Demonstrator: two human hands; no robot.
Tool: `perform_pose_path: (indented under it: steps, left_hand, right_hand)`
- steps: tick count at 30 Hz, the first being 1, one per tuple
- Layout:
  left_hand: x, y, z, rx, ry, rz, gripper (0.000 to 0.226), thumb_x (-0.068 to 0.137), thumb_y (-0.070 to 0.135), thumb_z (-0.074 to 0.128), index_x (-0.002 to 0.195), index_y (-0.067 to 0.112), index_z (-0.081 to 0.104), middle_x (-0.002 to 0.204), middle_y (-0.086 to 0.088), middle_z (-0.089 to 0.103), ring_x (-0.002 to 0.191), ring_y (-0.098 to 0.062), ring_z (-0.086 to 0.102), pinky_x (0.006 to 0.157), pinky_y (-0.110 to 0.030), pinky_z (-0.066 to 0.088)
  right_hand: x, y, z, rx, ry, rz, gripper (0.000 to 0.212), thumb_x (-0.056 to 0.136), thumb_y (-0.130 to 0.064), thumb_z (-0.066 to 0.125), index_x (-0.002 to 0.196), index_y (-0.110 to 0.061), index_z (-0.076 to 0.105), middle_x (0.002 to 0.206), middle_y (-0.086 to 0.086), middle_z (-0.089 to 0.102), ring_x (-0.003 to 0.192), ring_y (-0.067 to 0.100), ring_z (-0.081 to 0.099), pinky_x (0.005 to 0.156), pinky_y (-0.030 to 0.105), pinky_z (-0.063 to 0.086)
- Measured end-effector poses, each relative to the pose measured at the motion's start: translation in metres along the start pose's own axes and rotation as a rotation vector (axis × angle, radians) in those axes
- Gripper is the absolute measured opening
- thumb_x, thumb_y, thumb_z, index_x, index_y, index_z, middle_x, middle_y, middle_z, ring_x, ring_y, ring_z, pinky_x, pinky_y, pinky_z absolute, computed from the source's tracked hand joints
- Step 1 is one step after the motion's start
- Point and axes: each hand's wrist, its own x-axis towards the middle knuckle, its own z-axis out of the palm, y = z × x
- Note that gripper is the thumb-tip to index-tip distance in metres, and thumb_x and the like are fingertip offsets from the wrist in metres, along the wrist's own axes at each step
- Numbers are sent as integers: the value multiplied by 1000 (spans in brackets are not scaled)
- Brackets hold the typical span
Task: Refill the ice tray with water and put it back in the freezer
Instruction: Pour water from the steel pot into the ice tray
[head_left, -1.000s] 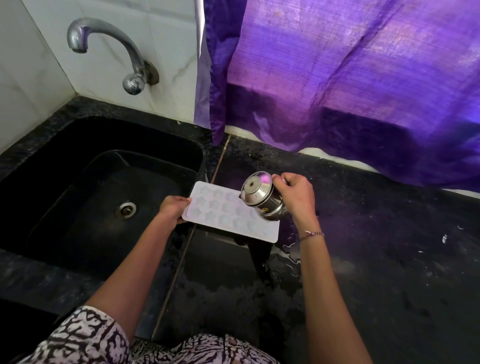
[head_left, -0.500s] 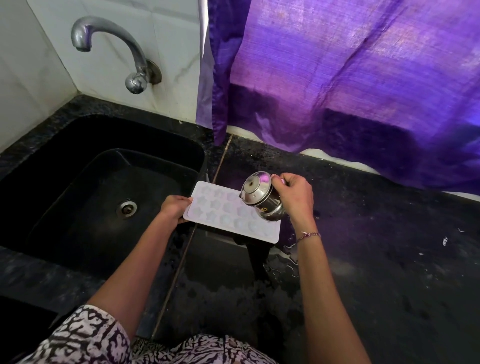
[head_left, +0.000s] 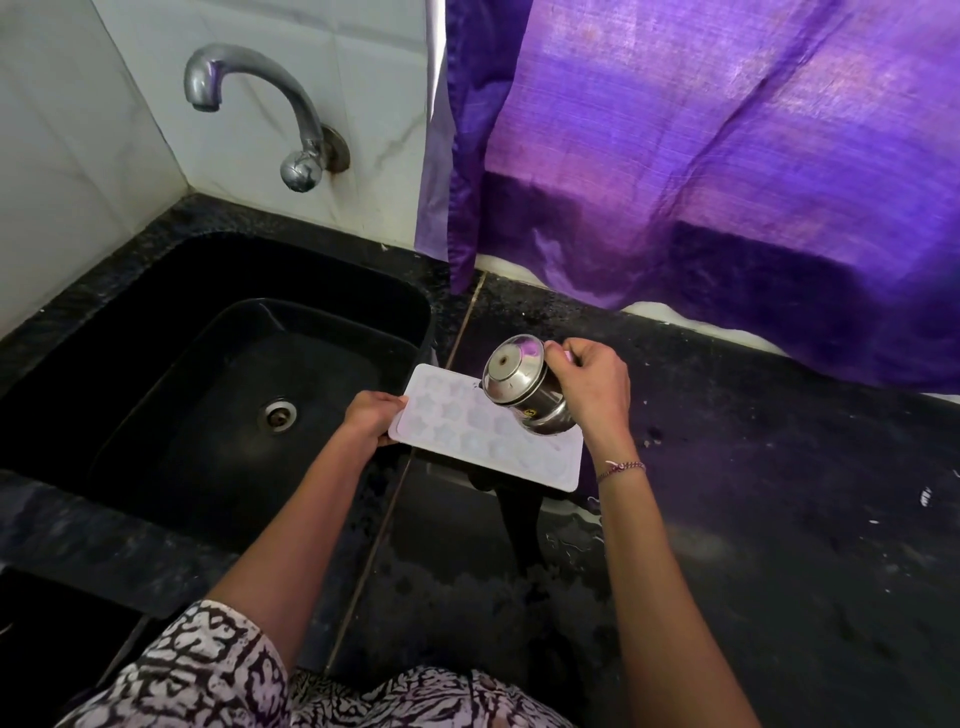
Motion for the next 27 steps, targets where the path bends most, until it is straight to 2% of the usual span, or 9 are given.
perform_pose_path:
  steps: [3,6,11,17,21,27]
  left_hand:
    - [-4,2,1,-2,-4,9,11,89,11,63,97,3,62,78,-5,62,65,-16,60,41,-19,50]
    - [-9,4,1,12,7,17,8,89,12,63,92,4,63,74,-4,60,63,-15,58,38,-17,48]
    - [-9,5,0,36,13,9,15,89,11,63,74,9,61,81,-6,62,65,-15,59,44,-22,51]
    - [-8,4,0,35,18,13,13,89,15,65,95,3,64,94,-12,62,67,-17,59,56,-28,50]
    - [-12,5,0,35,14,15,12,89,16,64,91,4,63,91,-10,62,66,-15,59,51,-25,50]
    - [-14,6,-2,30,7,22,18,90,15,64,73,10,59,93,-11,61,65,-14,58,42,-19,49]
  right_hand:
    - [-1,-3,4,2,-3,-4,47,87,-31,59,51,-18,31,50,-2,34,50,11,33,52,29,27]
    - [-2,-5,5,1,-6,-2,47,87,-31,58,51,-18,32,50,-2,36,50,11,35,53,29,29]
    - [-3,-5,7,1,-5,0,46,87,-30,58,51,-17,33,50,-2,37,50,11,35,52,29,29]
    - [-2,-7,8,17,-5,18,45,87,-31,58,52,-18,34,54,2,40,52,12,37,53,30,29]
    - [-2,-13,10,34,-10,7,45,87,-31,58,52,-18,34,54,1,39,52,11,36,53,30,29]
    - [-2,-25,19,35,-15,-35,47,86,-30,58,52,-18,29,51,-1,31,51,14,31,51,31,26]
